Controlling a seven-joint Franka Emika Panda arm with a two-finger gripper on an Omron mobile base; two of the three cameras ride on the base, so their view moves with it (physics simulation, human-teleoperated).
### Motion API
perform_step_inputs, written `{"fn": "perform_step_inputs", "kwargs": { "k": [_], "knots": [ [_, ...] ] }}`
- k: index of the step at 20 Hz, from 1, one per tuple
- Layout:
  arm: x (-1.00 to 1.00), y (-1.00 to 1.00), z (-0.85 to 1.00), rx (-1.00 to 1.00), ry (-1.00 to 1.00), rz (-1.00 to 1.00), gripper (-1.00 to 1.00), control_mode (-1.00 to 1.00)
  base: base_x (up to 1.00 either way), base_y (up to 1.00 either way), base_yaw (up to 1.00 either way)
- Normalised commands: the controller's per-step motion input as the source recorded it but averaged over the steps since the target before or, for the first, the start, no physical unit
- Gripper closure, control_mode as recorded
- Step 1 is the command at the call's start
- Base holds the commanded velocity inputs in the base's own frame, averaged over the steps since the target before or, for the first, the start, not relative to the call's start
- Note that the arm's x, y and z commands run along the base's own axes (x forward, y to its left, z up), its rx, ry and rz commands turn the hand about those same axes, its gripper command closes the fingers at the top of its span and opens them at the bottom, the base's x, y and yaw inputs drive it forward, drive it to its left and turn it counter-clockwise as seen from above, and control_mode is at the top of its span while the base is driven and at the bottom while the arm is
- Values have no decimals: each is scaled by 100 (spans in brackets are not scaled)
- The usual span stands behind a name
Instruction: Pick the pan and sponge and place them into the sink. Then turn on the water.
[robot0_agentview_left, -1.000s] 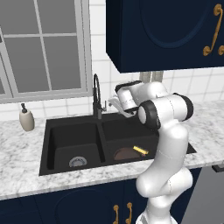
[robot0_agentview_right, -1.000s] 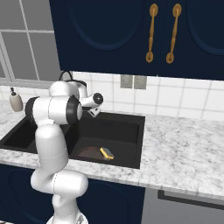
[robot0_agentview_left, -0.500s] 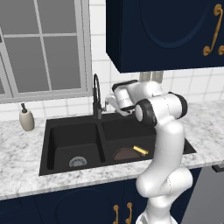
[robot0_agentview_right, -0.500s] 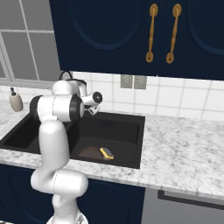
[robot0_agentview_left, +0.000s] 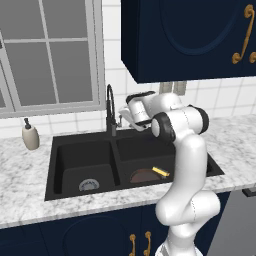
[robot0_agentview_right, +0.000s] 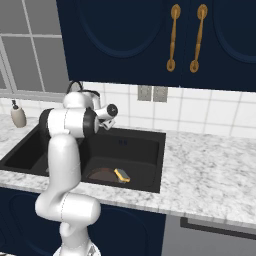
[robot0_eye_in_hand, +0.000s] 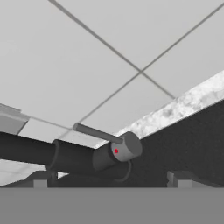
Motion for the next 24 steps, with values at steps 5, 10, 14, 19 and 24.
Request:
{"fn": "perform_step_inputs", "kwargs": {
  "k": [5, 10, 14, 19, 24],
  "knots": [
    [21, 4, -12, 0, 0, 0, -100, -100, 0, 0, 0],
    [16, 11, -10, 0, 0, 0, -100, -100, 0, 0, 0],
    [18, 6, -8, 0, 0, 0, -100, -100, 0, 0, 0],
    [25, 0, -9, 1, 0, 0, -100, -100, 0, 0, 0],
    [28, 5, -15, 1, 0, 0, -100, -100, 0, 0, 0]
  ]
}}
